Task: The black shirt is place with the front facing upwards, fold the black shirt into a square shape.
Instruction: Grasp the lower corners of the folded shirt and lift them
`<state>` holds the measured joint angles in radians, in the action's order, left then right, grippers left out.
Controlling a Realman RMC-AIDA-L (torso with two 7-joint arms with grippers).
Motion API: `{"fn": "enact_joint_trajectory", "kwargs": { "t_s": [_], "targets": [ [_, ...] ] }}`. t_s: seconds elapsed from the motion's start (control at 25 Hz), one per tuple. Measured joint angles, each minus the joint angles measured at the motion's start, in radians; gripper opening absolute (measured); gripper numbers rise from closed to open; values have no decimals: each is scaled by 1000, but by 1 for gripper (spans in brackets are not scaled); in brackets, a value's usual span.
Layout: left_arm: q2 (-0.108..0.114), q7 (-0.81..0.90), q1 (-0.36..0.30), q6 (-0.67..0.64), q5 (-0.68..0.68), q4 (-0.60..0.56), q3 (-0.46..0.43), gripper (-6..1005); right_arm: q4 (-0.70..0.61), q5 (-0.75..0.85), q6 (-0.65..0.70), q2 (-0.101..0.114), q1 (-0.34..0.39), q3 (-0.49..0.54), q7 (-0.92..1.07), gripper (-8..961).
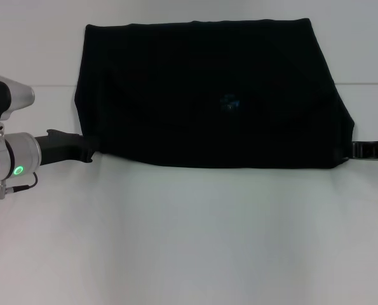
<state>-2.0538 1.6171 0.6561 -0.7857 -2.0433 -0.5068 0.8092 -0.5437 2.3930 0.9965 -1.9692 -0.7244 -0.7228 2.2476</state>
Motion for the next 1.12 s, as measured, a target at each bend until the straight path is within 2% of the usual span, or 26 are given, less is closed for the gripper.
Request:
{"fn": "enact_joint_trajectory", "kwargs": {
  "t_s": [0.24, 0.52, 0.88, 1.0, 1.12],
  "targets": [
    [4, 36, -15, -18, 3, -18, -8, 6, -1, -2, 10, 1, 13, 49, -39, 2],
    [6, 110, -52, -119, 5, -78, -32, 6, -13, -48, 71, 3, 60, 140, -144, 3],
    [28, 160, -125, -400, 0, -117, -203, 6, -87, -200, 259, -6, 234, 178, -284, 3],
    [31, 161, -160, -483, 0, -120, -233, 6, -103, -234, 349, -18, 293, 211, -355, 3],
    [35, 161, -202, -554, -1, -125, -244, 6, -132, -242, 429, -44, 354, 252, -427, 3]
  ]
}}
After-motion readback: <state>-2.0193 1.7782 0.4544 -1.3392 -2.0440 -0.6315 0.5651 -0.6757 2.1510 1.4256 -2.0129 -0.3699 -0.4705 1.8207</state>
